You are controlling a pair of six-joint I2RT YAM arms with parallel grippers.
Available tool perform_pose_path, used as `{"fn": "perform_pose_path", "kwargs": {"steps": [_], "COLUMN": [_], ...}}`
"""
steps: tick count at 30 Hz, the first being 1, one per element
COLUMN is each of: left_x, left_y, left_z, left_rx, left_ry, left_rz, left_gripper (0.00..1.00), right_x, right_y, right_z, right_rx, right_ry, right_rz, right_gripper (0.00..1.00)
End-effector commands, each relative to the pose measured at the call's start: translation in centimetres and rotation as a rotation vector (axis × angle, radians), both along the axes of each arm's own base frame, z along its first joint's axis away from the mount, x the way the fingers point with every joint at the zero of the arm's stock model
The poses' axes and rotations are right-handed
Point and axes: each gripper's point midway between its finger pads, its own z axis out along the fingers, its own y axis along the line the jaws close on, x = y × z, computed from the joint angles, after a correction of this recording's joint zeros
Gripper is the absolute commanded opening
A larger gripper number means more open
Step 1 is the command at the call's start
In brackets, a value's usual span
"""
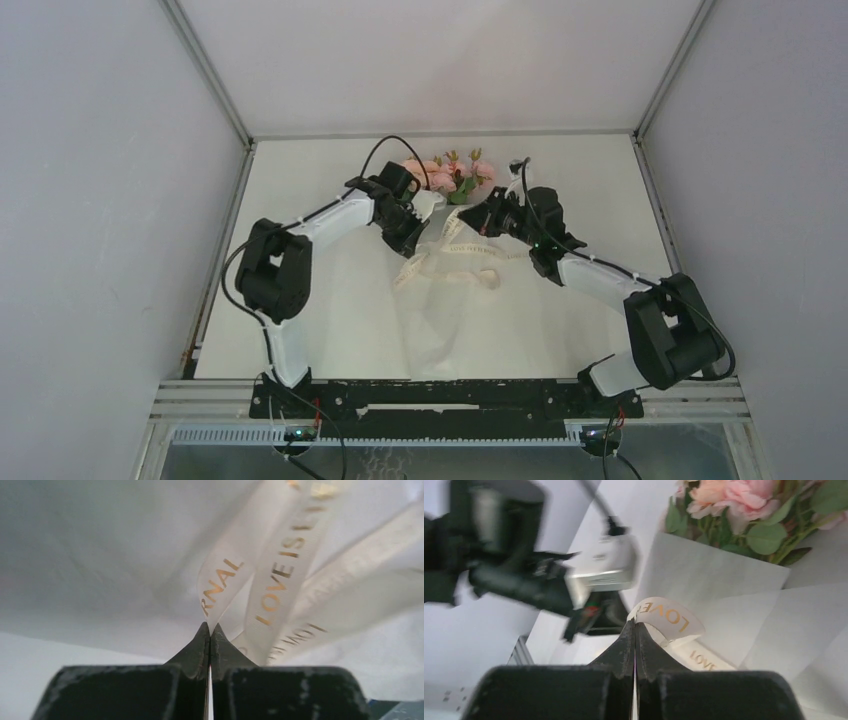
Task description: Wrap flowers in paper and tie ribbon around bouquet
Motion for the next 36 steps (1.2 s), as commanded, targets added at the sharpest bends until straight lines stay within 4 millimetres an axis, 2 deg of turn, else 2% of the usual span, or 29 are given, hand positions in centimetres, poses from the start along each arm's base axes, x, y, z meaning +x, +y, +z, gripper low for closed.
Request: {"fn": "perform_pose_path", "kwargs": {"steps": [1, 5, 9, 15, 18, 21, 25, 27, 28, 30, 32, 33, 36], "left_x": [-1.3, -2.8, -3.6, -4.7, -4.0, -2.6, -0.5, -0.7, -1.4, -4.0, -7.4, -8.4, -9.4], "left_y": [-2.1, -1.9, -1.1, -1.5, -0.7, 1.2, 4.6, 4.7, 4.1, 2.3, 0.4, -0.3, -2.2], "left_z": [7.2, 8.0, 8.3, 9.6, 9.6, 9.1, 9.1, 10.8, 11.6, 12.3, 11.9, 11.3, 8.9], "left_rx": [-0.218, -0.257, -0.271, -0.329, -0.295, -0.237, -0.123, -0.138, -0.155, -0.170, -0.165, -0.148, -0.069], "left_ry": [-0.084, -0.058, -0.046, -0.029, -0.074, -0.126, -0.270, -0.349, -0.376, -0.364, -0.329, -0.339, -0.371], "left_rz": [-0.012, 0.032, 0.104, 0.101, 0.113, 0.165, 0.215, 0.151, 0.081, -0.131, -0.369, -0.457, -0.619], "left_gripper": [0.00, 0.00, 0.01, 0.02, 0.03, 0.06, 0.29, 0.35, 0.37, 0.40, 0.43, 0.46, 0.55], "right_x": [3.0, 3.8, 3.3, 1.7, 1.1, 0.8, 0.4, 0.3, 0.3, 0.3, 0.4, 0.5, 0.6], "right_y": [-1.0, -1.9, -2.5, -1.4, -1.0, -0.9, -0.2, 0.0, 0.2, 0.4, 0.6, 0.7, 0.5], "right_z": [-1.0, -4.2, -6.6, -7.8, -8.5, -9.2, -9.6, -9.7, -9.7, -9.7, -9.5, -9.5, -9.5], "right_rx": [-0.057, -0.116, -0.166, -0.247, -0.262, -0.270, -0.257, -0.253, -0.246, -0.222, -0.175, -0.152, -0.114], "right_ry": [0.033, 0.120, 0.194, 0.194, 0.208, 0.230, 0.254, 0.270, 0.278, 0.300, 0.334, 0.355, 0.394], "right_rz": [-0.133, -0.202, -0.225, -0.179, -0.149, -0.134, -0.096, -0.086, -0.082, -0.075, -0.066, -0.063, -0.070], "right_gripper": [0.00, 0.00, 0.00, 0.00, 0.00, 0.00, 0.00, 0.00, 0.00, 0.00, 0.00, 0.00, 0.00]}}
